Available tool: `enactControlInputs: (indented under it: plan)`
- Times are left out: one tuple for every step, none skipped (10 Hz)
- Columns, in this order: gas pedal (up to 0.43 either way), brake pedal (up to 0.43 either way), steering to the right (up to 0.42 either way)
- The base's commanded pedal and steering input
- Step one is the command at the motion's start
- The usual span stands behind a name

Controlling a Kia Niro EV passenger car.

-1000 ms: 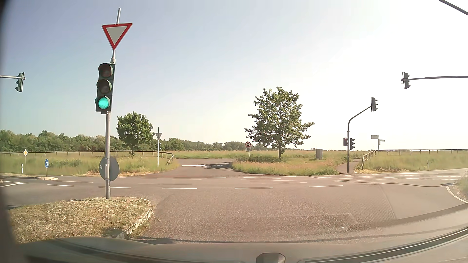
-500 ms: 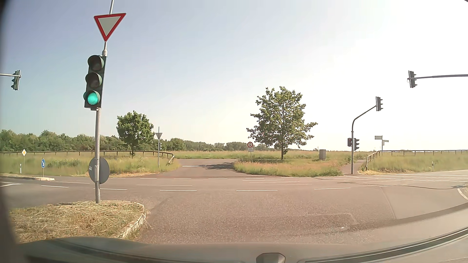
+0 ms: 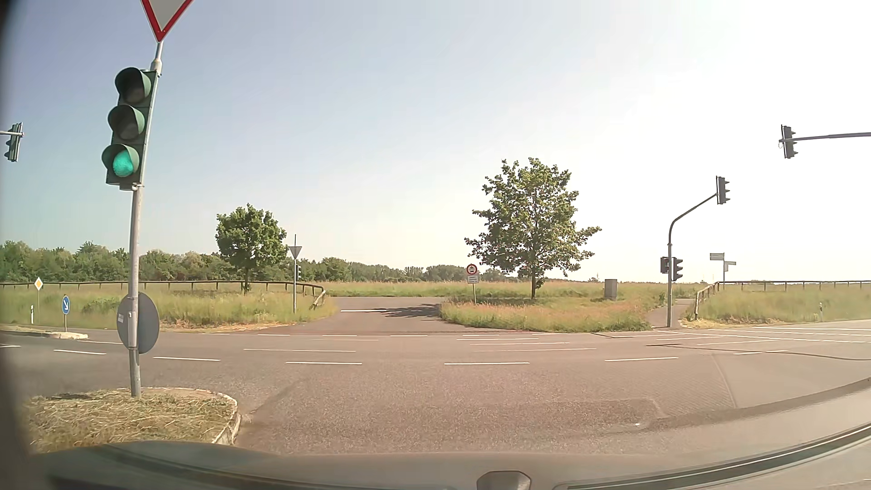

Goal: Follow the waypoints while adhering to traffic rules and regulations

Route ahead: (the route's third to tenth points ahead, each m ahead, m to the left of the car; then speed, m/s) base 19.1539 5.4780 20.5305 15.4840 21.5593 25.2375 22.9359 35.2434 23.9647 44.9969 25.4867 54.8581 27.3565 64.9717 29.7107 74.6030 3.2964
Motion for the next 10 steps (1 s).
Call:
enactControlInputs:
  plan:
    - [0.48,0.018,-0.053]
    - [0.48,0.018,-0.058]
    - [0.469,0.018,-0.066]
    - [0.469,0.018,-0.077]
    - [0.441,0.018,-0.094]
    - [0.421,0.018,-0.111]
    - [0.398,0.018,-0.138]
    - [0.39,0.018,-0.162]
    - [0.37,0.018,-0.181]
    - [0.35,0.018,-0.199]
